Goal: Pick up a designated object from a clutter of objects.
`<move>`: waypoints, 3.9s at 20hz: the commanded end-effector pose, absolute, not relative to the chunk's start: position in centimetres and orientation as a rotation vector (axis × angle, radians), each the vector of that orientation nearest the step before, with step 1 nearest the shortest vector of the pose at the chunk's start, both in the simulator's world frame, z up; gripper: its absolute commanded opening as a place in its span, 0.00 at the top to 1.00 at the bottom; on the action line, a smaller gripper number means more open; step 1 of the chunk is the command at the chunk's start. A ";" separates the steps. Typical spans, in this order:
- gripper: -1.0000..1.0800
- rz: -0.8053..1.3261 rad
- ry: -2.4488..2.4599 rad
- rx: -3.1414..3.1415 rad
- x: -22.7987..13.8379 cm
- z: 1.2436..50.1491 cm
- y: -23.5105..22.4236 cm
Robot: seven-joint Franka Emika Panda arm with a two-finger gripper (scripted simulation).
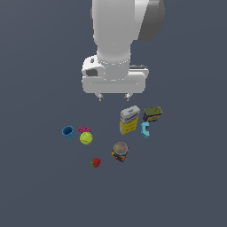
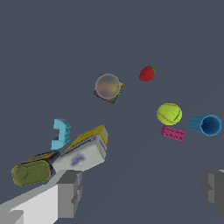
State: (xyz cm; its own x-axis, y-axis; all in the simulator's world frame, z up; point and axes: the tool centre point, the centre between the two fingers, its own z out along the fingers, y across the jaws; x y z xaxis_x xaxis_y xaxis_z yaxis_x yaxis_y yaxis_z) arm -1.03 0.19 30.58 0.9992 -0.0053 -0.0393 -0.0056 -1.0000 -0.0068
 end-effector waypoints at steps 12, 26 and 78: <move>0.04 0.049 -0.002 -3.108 -1.0 31.8 0.1; 0.04 0.034 0.150 -3.102 1.3 25.4 -3.9; 1.00 0.000 0.525 -3.097 1.8 4.1 -14.7</move>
